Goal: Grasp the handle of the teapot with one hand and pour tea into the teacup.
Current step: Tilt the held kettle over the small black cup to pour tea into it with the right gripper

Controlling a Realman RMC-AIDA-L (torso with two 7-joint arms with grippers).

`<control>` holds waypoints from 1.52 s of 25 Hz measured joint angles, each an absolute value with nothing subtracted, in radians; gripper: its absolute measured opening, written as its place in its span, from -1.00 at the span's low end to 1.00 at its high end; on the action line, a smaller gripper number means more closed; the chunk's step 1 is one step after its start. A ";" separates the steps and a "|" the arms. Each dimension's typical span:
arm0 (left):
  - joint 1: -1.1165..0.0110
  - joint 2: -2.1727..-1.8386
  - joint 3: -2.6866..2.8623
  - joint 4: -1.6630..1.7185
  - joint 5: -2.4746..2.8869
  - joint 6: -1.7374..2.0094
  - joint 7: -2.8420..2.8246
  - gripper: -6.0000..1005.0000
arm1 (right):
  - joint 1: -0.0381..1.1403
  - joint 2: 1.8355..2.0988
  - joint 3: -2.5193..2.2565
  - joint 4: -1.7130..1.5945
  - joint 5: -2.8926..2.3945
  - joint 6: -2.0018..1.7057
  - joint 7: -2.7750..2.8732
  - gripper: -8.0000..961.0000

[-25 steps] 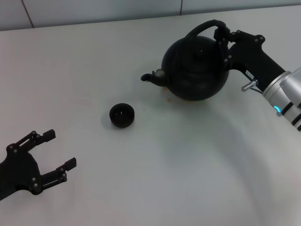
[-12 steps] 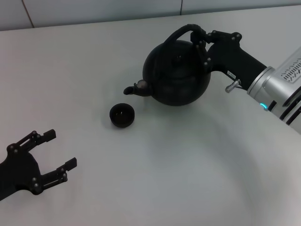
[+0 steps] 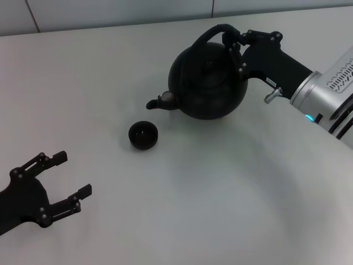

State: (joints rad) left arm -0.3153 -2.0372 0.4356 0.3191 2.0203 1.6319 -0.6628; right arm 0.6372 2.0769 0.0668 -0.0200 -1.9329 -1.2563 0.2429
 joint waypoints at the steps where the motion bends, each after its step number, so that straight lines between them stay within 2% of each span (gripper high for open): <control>1: -0.316 -2.038 0.436 0.319 2.020 1.632 -0.663 0.71 | 0.640 2.077 0.066 -0.023 -1.933 -1.256 0.240 -0.82; 38: -0.325 -2.045 0.439 0.320 2.020 1.631 -0.667 0.71 | 0.689 2.080 0.041 -0.035 -1.951 -1.235 0.056 -0.82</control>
